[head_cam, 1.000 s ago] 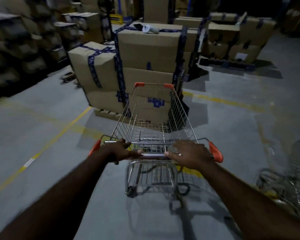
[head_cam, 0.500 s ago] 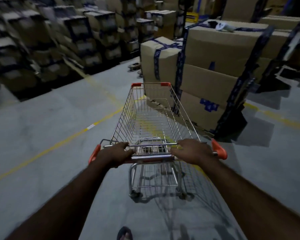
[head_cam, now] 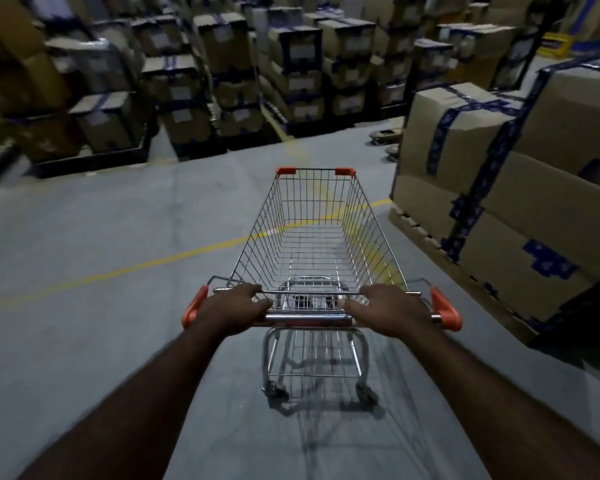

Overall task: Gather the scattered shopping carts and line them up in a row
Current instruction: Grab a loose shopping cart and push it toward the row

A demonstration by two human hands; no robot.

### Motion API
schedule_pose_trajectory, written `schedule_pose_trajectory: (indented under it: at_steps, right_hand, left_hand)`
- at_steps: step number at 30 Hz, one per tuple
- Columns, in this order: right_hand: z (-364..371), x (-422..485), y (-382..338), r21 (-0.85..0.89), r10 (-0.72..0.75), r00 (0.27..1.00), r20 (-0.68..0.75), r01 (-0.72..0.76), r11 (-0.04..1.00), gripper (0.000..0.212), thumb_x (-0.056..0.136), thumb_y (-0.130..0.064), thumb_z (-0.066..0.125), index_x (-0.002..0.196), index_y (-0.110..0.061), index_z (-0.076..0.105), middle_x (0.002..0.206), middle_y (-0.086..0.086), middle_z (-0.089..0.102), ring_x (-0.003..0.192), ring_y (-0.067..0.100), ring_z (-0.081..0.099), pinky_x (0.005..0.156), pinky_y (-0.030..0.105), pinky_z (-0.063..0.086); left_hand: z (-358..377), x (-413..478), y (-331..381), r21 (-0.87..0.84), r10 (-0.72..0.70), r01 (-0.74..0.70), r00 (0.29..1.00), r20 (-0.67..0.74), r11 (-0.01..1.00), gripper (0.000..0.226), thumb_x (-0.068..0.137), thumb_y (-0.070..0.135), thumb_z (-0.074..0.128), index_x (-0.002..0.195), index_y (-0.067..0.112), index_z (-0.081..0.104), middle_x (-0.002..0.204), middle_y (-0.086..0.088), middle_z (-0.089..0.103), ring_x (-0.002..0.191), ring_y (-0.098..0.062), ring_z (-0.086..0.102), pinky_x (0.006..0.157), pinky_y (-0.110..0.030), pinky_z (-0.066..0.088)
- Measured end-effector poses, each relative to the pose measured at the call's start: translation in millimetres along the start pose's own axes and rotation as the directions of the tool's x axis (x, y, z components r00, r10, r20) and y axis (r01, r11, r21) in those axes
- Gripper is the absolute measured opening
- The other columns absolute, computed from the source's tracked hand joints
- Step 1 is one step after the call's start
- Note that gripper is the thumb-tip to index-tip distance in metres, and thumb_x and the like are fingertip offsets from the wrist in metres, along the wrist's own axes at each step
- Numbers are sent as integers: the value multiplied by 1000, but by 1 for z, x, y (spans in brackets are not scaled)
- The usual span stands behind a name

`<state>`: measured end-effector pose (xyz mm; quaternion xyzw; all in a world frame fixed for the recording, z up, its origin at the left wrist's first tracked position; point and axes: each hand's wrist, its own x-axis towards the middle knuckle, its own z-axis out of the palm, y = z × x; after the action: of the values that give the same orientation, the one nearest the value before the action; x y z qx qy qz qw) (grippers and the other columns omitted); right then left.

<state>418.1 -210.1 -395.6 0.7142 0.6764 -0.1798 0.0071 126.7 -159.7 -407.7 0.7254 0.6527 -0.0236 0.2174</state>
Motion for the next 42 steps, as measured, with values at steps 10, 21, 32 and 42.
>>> schedule_pose_trajectory:
  at_steps: [10,21,32,42]
  right_hand:
    - [6,58,-94,-23,-159,985,65,161,987,92,77,-86,29,143,-27,53,144,7,56,132,27,50,103,43,43]
    - [28,118,-235,-67,-277,959,64,281,957,102,70,-91,19,140,-25,56,137,5,61,123,25,56,93,41,46]
    - [52,185,-400,-83,-360,929,90,367,927,112,65,-91,12,147,-24,49,149,5,51,135,24,46,104,42,43]
    - [62,283,-528,-149,-467,878,102,477,866,105,70,-90,13,145,-27,51,146,2,54,132,22,49,98,42,44]
  left_hand:
    - [-25,-9,-92,-53,-150,146,985,-86,988,65,96,64,38,151,30,42,156,0,43,137,-25,47,103,-37,39]
    - [-67,-4,-226,-101,-264,252,956,-130,962,70,93,70,33,149,30,44,151,1,50,132,-23,52,102,-39,42]
    - [-122,14,-378,-130,-365,346,915,-174,929,69,91,71,31,145,31,47,141,2,59,123,-22,60,97,-38,44]
    - [-167,60,-490,-193,-457,420,859,-230,887,61,95,65,38,145,31,48,146,5,55,125,-19,57,91,-33,42]
